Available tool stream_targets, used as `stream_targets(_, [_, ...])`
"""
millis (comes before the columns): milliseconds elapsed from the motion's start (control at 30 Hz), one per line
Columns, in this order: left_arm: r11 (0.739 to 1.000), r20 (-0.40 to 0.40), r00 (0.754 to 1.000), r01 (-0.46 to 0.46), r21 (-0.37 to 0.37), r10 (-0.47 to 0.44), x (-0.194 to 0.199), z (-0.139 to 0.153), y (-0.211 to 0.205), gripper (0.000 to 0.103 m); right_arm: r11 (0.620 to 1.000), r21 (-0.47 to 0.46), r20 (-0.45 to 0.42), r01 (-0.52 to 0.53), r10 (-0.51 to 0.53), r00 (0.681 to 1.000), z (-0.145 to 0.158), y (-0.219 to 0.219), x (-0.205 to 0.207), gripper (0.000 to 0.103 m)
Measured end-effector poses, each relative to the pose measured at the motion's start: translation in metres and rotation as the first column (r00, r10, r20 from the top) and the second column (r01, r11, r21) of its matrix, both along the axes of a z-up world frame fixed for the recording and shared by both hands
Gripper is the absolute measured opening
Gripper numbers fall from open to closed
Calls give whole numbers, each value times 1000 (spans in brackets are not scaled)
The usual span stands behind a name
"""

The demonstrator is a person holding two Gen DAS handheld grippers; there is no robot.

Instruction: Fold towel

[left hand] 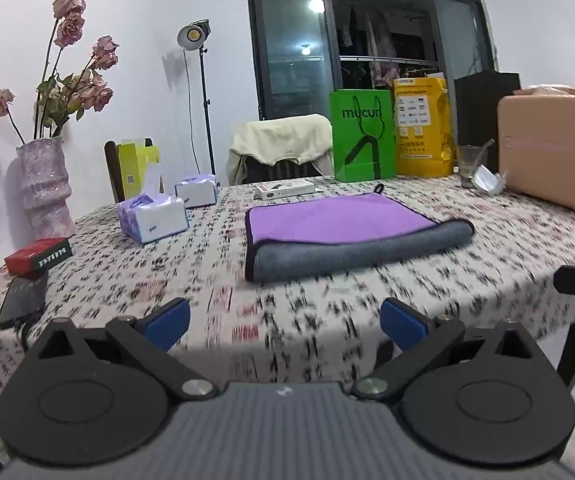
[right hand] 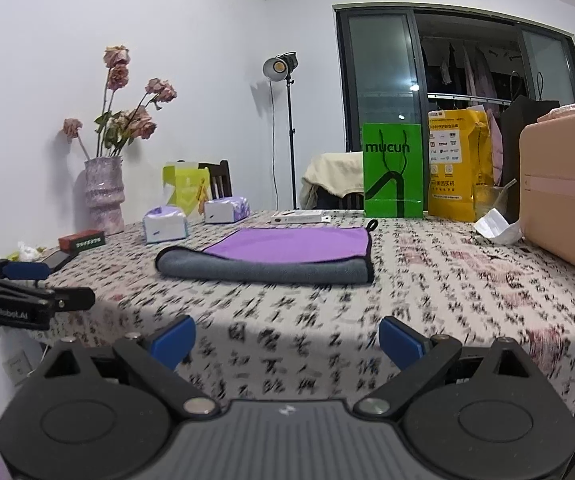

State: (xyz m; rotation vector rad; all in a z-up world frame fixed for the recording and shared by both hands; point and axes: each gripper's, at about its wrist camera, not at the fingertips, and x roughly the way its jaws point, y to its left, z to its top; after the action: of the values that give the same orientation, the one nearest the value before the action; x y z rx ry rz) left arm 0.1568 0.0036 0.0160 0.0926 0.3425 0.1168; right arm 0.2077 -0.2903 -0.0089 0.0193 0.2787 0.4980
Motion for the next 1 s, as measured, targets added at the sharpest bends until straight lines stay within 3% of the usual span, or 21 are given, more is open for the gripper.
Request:
stream_targets(200, [998, -28, 999, -17, -68, 15, 54, 11, 14, 103, 1000, 12, -31, -1, 1, 1000, 8, -10, 55, 97])
stream_targets(333, [998, -35, 999, -38, -52, 36, 91, 12, 24, 99, 999, 17, -44, -30, 30, 999, 11, -11, 94, 95])
stream_targets(500, [998, -72, 997, -28, -63, 23, 129, 13, 39, 75, 998, 22, -92, -66, 67, 994, 13, 0, 150, 88])
stream_targets(633, [988, -107, 994, 18, -155, -35, 150, 9, 52, 75, 997, -7, -139, -70, 69, 988, 14, 12, 186, 86])
stream_targets(833, [969, -189, 979, 34, -243, -81, 169, -3, 65, 63, 992, -17, -235, -124, 116, 965, 9, 19, 222, 68])
stream_targets(900, [963, -206, 973, 46, -265, -103, 171, -5, 67, 45, 991, -23, -261, -135, 125, 957, 7, 20, 230, 63])
stream_targets(1000, [963, -229, 965, 65, -261, -127, 174, -8, 67, 32, 988, -33, -302, -150, 133, 944, 3, 22, 238, 47])
